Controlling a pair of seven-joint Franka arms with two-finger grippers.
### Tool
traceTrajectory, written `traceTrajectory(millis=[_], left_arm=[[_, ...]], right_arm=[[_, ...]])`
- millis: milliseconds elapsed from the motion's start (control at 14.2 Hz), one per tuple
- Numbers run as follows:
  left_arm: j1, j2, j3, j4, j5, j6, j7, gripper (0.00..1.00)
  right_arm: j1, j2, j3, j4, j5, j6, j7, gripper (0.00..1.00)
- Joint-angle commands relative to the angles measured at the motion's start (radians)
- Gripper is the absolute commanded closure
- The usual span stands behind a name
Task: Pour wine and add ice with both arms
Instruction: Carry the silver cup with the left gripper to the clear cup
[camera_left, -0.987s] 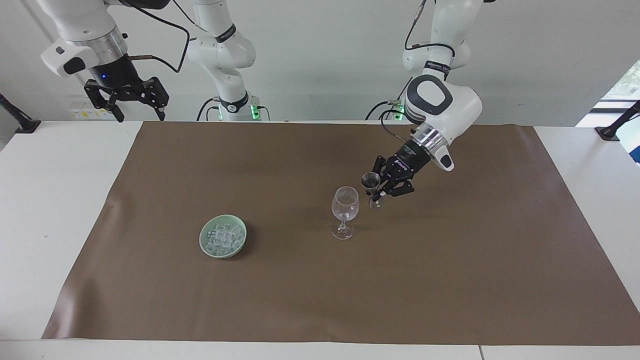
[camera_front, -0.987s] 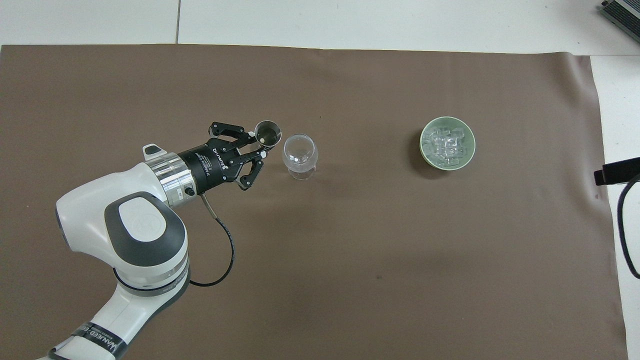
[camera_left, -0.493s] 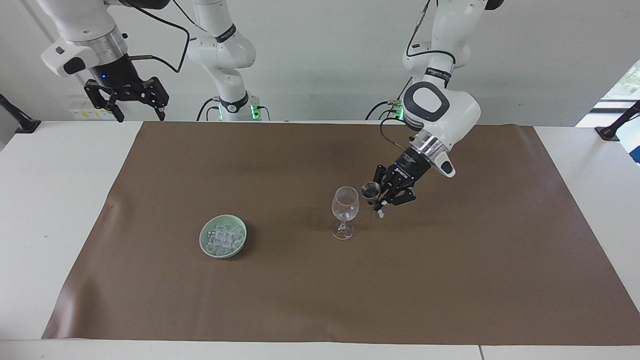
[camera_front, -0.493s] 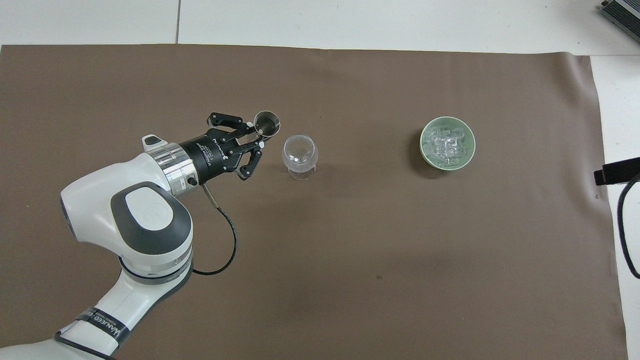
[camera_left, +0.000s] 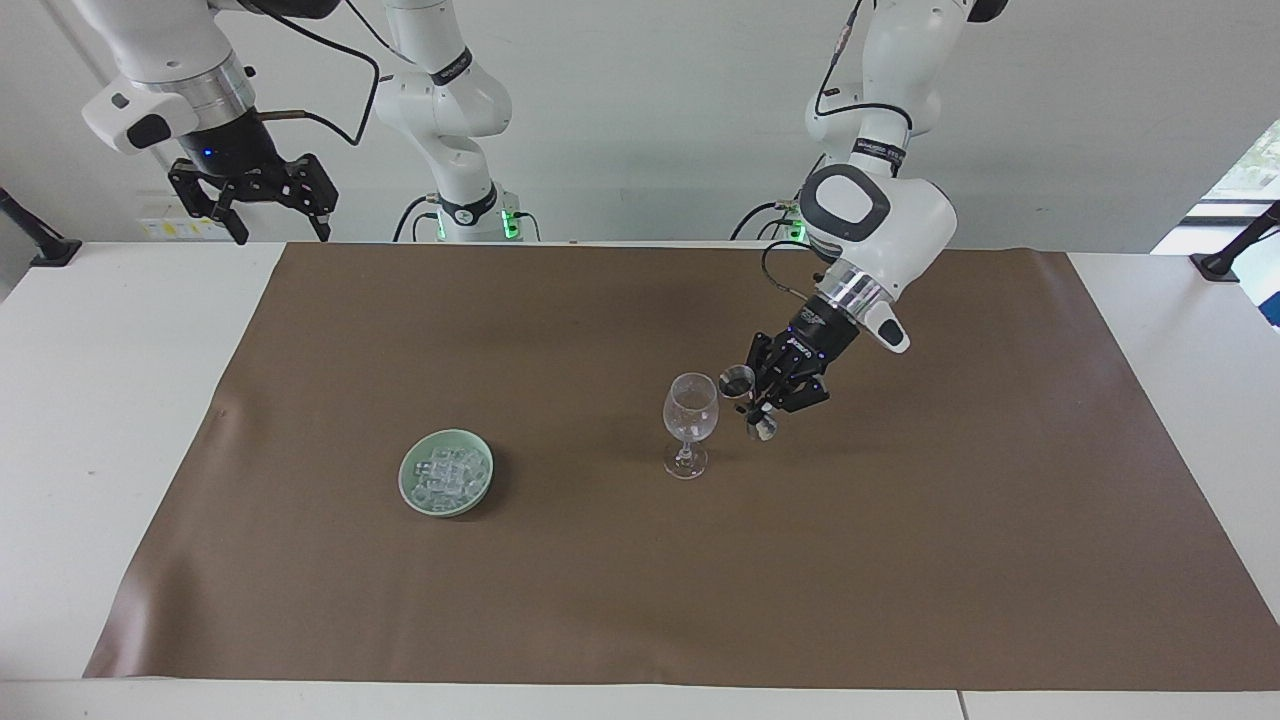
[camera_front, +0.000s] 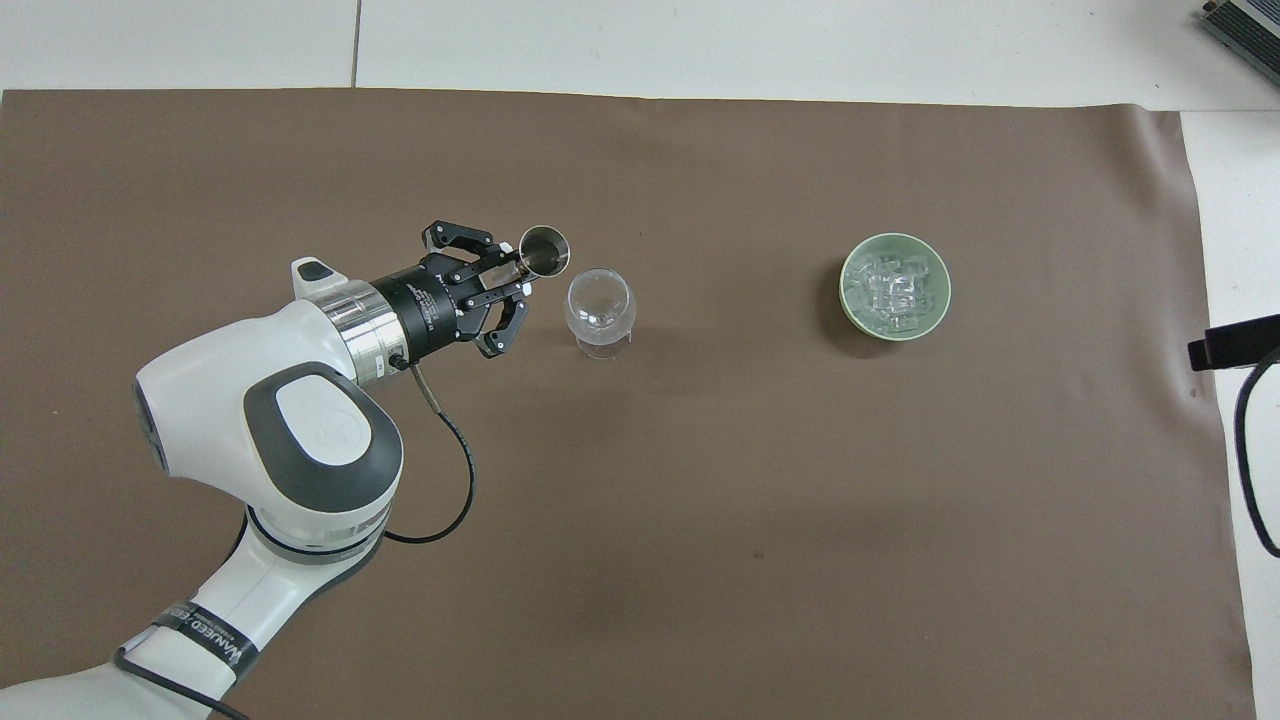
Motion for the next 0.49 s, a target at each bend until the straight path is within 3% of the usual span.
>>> traceTrajectory(millis=[0,423], left_arm=[[-0.029,0.011,0.007,0.012,0.028,0.051,-0.014,1.0],[-0.043,0.024,-0.01,0.009,0.058,0.127,0.006,1.0]], right_arm=[[0.0,-0.012,0.0,-0.006,0.001,0.004,0.012,0.0],[0.0,-0.012,0.001,-0.006,0.001,0.004,0.012,0.0]])
